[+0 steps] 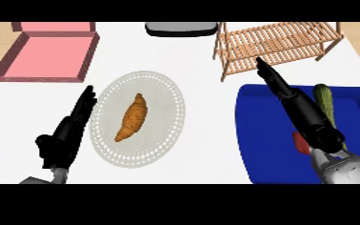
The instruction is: Pick the bell pepper from the tray and place it in the tiered shelf
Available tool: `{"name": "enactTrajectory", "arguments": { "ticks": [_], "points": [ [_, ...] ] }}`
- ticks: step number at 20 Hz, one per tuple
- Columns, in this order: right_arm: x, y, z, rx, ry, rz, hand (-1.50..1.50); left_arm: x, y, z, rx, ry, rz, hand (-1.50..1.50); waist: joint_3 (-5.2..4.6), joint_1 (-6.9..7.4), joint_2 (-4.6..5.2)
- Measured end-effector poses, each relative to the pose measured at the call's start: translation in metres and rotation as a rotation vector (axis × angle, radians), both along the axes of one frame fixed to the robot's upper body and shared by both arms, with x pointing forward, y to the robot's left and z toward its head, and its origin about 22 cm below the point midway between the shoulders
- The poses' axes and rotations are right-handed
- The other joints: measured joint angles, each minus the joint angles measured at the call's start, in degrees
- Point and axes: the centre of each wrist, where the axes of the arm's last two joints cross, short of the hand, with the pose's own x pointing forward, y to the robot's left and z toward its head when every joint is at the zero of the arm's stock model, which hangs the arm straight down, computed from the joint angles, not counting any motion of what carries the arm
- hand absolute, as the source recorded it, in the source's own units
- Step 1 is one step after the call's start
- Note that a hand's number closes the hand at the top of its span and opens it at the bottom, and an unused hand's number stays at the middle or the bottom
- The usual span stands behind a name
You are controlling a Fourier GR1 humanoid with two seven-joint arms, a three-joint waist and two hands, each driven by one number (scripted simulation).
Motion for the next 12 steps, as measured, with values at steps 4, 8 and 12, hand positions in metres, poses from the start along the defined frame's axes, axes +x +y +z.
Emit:
{"name": "enactTrajectory", "arguments": {
  "ticks": [4,8,12],
  "points": [
    [-0.003,-0.044,0.008,0.051,-0.038,-0.149,-1.5,0.014,-0.005,0.012,0.02,-0.041,0.001,0.0,-0.67,-1.09,0.6],
    [-0.002,-0.064,0.01,0.36,-0.058,-0.303,1.5,0.018,-0.007,0.015,0.029,-0.054,-0.004,0.0,0.19,-3.0,0.42],
    [-0.018,-0.134,-0.004,0.053,-0.106,-0.689,-1.5,0.019,-0.007,0.016,0.028,-0.06,-0.001,0.0,-0.84,-4.78,1.33]
  ]
}}
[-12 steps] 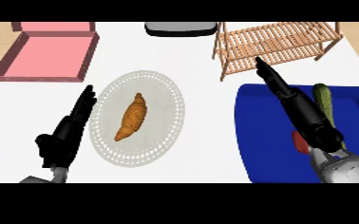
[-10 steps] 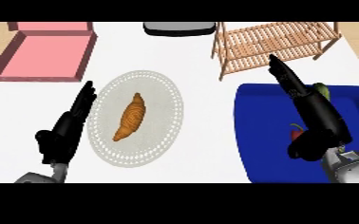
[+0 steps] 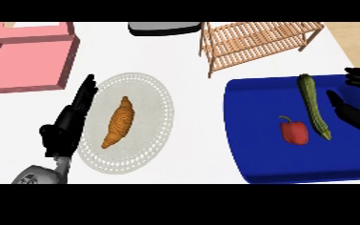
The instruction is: Pick the bell pepper from the tray and place it in the tiered shelf
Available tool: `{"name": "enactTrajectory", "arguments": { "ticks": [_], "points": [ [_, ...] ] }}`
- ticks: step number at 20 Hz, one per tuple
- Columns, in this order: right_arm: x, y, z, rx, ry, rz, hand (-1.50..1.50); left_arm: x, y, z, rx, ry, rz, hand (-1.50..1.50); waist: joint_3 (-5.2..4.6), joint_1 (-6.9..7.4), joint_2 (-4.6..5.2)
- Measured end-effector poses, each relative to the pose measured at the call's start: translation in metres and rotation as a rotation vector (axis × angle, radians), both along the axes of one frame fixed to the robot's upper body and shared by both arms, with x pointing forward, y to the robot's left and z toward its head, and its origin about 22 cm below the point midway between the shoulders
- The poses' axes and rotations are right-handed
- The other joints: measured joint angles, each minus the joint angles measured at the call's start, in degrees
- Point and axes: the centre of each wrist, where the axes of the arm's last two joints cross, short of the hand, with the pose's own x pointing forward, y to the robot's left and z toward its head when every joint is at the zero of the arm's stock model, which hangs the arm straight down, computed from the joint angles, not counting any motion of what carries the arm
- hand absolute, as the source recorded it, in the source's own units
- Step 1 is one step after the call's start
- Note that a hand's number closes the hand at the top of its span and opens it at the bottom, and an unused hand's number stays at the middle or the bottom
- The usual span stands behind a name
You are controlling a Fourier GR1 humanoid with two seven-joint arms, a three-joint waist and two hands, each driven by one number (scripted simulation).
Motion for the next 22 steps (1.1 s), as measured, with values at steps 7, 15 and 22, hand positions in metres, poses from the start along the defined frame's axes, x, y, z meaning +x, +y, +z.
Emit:
{"name": "enactTrajectory", "arguments": {
  "ticks": [7,15,22],
  "points": [
    [-0.042,-0.045,-0.057,0.03,-0.231,-0.343,-1.5,0.011,-0.014,0.001,-0.009,0.006,-0.049,0.0,-0.02,2.17,-0.19],
    [-0.084,-0.069,-0.051,-0.051,-0.137,-0.141,-1.5,0.02,-0.028,0.001,-0.007,0.017,-0.079,0.0,-0.28,3.81,-0.33],
    [-0.091,-0.045,0.006,-0.208,0.033,-0.056,-1.5,0.028,-0.025,0.005,0.001,0.015,-0.081,0.0,-0.43,4.1,-0.4]
  ]
}}
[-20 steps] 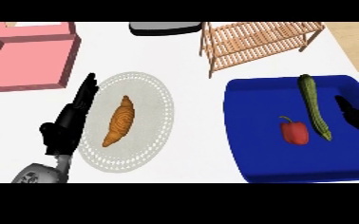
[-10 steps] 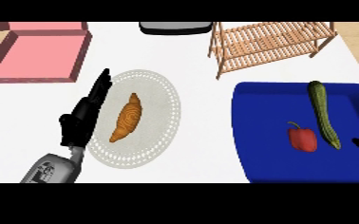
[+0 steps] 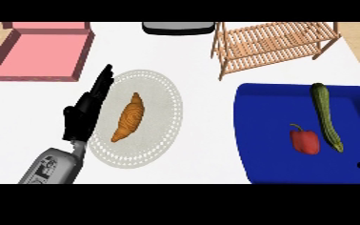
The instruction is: Pick the bell pepper from the tray and place it in the tiered shelf
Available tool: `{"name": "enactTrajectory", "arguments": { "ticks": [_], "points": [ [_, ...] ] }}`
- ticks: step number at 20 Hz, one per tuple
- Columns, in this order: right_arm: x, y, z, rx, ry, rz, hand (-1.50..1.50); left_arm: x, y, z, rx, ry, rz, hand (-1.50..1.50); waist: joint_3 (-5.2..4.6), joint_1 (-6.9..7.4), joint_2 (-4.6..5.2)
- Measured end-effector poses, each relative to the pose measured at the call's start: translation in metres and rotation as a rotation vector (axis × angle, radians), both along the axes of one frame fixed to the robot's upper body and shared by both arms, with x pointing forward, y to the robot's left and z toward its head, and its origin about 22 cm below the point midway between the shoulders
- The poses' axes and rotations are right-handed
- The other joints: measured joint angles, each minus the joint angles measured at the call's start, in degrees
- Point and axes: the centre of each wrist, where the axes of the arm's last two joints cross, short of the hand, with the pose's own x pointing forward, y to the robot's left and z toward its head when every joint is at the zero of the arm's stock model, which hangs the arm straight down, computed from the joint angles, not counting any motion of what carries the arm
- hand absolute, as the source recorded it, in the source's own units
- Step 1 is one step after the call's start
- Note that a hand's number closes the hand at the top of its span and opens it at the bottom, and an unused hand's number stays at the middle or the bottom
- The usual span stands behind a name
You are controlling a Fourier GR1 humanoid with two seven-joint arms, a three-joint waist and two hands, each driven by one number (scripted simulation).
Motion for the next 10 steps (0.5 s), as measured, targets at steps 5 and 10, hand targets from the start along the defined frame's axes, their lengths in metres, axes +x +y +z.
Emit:
{"name": "enactTrajectory", "arguments": {
  "ticks": [5,10],
  "points": [
    [-0.003,0.02,0.032,-0.155,0.198,0.042,-1.5,0.0,-0.002,-0.003,-0.001,-0.004,-0.006,0.0,-0.06,0.29,0.09],
    [-0.008,0.041,0.055,-0.332,0.394,0.036,-1.5,-0.002,-0.006,-0.007,-0.004,0.001,-0.007,0.0,-0.04,0.45,0.1]
  ]
}}
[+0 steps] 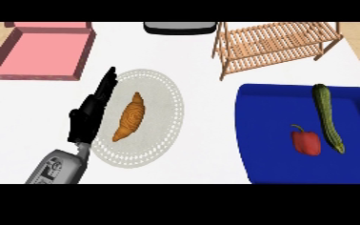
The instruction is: Pick the bell pepper from the tray and place it in the tiered shelf
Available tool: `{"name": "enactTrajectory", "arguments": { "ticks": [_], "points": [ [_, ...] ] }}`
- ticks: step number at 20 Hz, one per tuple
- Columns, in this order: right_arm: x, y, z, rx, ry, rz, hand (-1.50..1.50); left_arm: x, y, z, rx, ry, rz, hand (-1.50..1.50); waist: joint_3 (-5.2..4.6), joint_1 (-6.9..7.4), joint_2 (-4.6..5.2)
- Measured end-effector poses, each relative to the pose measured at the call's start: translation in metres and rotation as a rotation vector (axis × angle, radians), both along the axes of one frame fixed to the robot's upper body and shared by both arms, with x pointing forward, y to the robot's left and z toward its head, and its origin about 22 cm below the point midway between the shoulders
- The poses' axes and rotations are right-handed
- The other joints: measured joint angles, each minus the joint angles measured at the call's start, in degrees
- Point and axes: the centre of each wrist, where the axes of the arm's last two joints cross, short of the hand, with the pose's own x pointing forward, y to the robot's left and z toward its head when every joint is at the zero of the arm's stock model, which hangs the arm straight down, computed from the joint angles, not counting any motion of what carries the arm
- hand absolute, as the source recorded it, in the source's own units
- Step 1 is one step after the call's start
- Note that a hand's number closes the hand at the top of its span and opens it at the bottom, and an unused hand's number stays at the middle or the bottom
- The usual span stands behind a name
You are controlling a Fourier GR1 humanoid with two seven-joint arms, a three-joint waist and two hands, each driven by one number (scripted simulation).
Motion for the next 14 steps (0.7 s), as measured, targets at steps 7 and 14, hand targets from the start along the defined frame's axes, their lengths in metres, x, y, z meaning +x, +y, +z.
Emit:
{"name": "enactTrajectory", "arguments": {
  "ticks": [7,14],
  "points": [
    [0.001,0.051,0.018,-0.084,0.099,-0.034,-1.5,0.004,0.005,0.003,0.006,-0.001,0.0,0.0,0.09,0.4,0.02],
    [0.002,0.083,0.015,-0.104,0.1,-0.046,-1.5,-0.003,-0.003,0.004,0.007,-0.005,-0.002,0.0,0.16,0.39,-0.02]
  ]
}}
